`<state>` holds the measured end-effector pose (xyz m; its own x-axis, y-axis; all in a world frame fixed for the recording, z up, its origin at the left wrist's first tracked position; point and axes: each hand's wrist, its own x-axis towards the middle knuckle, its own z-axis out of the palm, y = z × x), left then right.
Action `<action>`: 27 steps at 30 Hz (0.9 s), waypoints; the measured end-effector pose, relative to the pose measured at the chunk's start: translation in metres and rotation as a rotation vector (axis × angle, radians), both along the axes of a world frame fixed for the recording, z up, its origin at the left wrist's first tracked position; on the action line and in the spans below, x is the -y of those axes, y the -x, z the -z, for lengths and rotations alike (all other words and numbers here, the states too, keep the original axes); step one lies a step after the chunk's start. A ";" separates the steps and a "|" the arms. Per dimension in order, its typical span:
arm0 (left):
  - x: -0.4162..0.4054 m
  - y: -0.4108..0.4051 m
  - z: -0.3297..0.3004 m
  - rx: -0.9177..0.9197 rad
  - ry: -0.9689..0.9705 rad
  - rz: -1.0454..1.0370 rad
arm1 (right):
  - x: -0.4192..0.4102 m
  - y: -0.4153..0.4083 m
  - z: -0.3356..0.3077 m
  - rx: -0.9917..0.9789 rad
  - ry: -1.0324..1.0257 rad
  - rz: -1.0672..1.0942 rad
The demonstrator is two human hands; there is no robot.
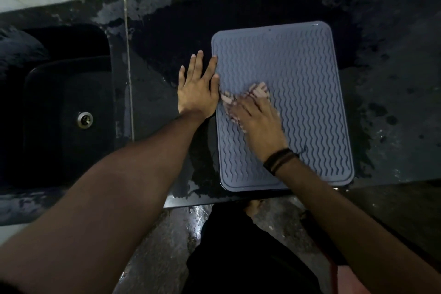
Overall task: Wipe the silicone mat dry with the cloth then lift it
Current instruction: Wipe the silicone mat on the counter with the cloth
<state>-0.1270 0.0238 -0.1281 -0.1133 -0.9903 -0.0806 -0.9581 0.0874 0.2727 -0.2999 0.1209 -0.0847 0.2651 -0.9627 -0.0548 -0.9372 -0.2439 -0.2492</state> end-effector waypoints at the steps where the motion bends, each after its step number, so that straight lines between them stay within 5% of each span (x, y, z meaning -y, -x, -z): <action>1: 0.000 0.000 0.000 -0.007 0.000 0.001 | -0.012 0.003 -0.002 -0.001 -0.011 -0.012; 7: 0.001 0.000 0.000 -0.008 -0.006 -0.003 | -0.021 0.019 -0.029 0.029 -0.114 -0.052; 13: 0.000 -0.001 0.001 0.011 -0.006 0.005 | 0.085 -0.012 -0.052 0.104 0.173 0.054; 18: 0.001 0.001 0.003 0.016 0.002 -0.015 | 0.152 -0.034 -0.030 -0.061 0.032 -0.076; 27: 0.000 0.000 0.003 -0.030 0.006 -0.012 | 0.151 0.048 -0.010 -0.099 0.045 -0.005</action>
